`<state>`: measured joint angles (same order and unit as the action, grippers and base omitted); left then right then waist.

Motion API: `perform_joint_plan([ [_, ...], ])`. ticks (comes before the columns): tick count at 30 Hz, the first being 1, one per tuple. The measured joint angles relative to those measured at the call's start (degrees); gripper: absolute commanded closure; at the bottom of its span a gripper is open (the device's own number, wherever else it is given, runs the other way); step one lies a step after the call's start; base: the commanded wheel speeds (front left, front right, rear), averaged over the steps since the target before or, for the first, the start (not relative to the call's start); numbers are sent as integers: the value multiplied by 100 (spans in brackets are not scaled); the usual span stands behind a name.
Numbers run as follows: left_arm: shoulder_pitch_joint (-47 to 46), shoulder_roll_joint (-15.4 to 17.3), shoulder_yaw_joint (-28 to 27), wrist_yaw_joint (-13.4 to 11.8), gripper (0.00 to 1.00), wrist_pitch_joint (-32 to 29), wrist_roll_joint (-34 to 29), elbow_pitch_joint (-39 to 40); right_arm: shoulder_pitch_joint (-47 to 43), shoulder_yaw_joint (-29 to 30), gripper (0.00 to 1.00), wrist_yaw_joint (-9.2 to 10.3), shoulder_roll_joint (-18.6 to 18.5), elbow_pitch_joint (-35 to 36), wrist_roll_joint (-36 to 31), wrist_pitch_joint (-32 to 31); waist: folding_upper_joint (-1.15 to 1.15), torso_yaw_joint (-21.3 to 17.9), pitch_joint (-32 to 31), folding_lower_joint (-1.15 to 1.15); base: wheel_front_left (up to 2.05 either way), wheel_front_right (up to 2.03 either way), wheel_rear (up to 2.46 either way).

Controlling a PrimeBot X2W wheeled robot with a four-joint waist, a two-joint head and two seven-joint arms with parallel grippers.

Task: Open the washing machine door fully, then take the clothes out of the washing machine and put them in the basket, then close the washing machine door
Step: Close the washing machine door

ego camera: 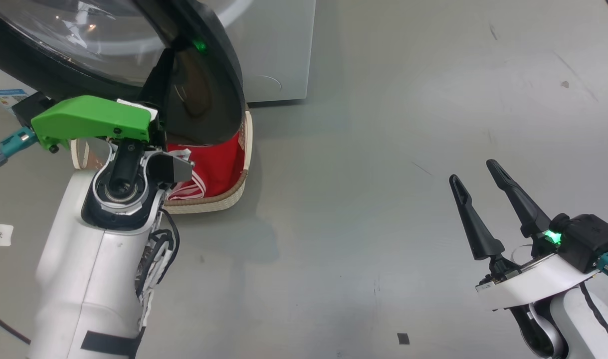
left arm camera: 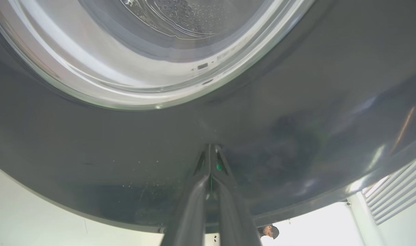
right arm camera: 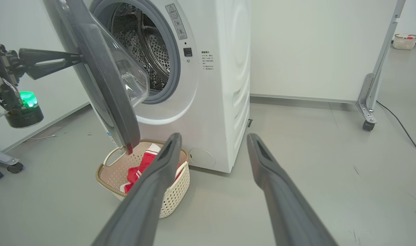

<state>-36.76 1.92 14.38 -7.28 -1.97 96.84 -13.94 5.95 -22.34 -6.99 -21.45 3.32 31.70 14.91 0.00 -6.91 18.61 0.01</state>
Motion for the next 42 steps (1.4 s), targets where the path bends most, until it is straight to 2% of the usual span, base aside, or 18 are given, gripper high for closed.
perform_joint_plan([
  [15, -821, -3, 291, 115, 100, 896, 246, -773, 208, -33, 0, 0, 3, -23, 109, 0, 0, -495, 286, 0, 0, 0, 0],
  [16, -905, -4, 386, 207, 100, 940, 270, -887, 210, -7, 0, 0, 5, -37, 121, 0, 0, -543, 319, 0, 0, 0, 0],
  [21, -1057, -9, 612, 319, 100, 1015, 470, -1143, 210, 47, 0, 0, 8, -78, 151, 0, 0, -592, 356, 0, 0, 0, 0],
  [28, -1078, -16, 969, 555, 100, 1000, 499, -1514, 210, 199, 0, 0, 56, -141, 149, 0, 0, -508, 255, 0, 0, 0, 0],
  [36, -637, 27, 1631, 660, 100, 717, -38, -1997, 191, 324, 0, 0, 97, -174, 135, 0, 0, -263, 54, 0, 0, 0, 0],
  [42, -316, 530, 2330, 797, 100, 633, -945, -2078, 101, 475, 0, 0, 123, -200, 82, 0, 0, -15, -154, 0, 0, 0, 0],
])
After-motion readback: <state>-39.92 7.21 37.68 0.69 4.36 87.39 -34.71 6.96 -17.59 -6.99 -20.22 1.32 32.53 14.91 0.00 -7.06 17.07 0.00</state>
